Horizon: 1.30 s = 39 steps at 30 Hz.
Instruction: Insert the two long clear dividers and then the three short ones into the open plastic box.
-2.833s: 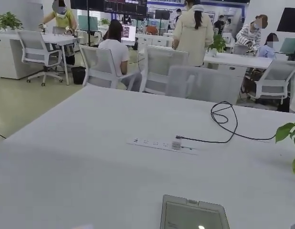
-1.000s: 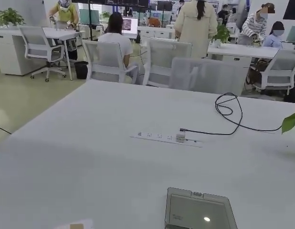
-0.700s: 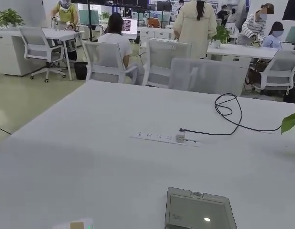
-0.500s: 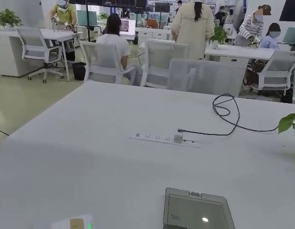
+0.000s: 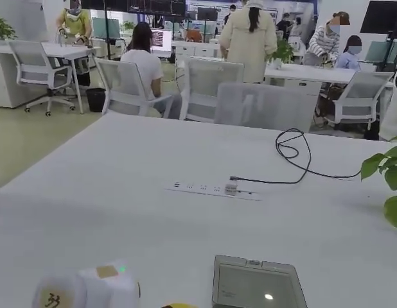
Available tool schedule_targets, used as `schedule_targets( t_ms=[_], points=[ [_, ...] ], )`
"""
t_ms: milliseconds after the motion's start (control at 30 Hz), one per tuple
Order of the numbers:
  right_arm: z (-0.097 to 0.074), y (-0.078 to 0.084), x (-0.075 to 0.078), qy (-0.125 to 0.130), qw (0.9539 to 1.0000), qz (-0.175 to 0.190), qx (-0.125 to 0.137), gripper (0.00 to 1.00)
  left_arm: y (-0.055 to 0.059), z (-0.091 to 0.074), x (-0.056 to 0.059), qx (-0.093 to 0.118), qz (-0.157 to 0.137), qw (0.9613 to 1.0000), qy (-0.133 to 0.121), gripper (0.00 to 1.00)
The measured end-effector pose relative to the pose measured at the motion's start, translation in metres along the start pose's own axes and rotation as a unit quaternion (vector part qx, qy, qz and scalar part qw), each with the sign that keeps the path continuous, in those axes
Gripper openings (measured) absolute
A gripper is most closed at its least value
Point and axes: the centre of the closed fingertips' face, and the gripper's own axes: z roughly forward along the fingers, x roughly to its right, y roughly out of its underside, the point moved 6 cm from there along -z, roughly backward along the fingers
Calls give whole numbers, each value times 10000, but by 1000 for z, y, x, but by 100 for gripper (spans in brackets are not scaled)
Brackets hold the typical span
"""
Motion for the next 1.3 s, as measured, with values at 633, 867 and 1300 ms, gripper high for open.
schedule_targets(
  t_ms=[633,867,1300],
  points=[
    [-45,-91,-11,361,9975,-450,406,33,-3,48,27,-159,-1753,9825,614,40],
    [-48,-106,-17,329,9970,-524,461,33,-3,58,32,-184,-1998,9769,738,28],
    [-50,-112,-20,295,9969,-563,470,33,0,63,40,-264,-2131,9724,912,7]
  ],
)
